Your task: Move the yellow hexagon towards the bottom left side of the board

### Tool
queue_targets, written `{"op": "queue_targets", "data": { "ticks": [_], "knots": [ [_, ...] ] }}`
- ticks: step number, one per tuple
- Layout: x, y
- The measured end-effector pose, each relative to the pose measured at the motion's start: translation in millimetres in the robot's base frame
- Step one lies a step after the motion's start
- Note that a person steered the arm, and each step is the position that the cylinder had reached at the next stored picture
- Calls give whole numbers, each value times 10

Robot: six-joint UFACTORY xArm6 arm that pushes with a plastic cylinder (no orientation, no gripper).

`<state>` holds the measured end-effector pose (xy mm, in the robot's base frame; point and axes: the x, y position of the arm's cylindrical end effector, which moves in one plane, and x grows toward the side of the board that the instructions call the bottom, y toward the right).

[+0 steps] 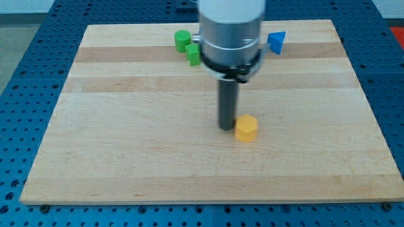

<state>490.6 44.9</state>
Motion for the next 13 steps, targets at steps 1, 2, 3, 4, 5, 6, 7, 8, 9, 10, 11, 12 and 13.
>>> {"op": "queue_targets", "data": {
  "ticks": [1, 2, 3, 4, 5, 6, 7, 8, 9, 10, 11, 12, 13],
  "knots": [
    [-1, 479],
    [-8, 747],
    [-157, 757],
    [-229, 1123],
    [227, 1332],
    [649, 1142],
    [754, 1109],
    [508, 1110],
    [305, 1079],
    [305, 1065],
    [305, 861],
    [305, 456],
    [305, 48]
  ]
}}
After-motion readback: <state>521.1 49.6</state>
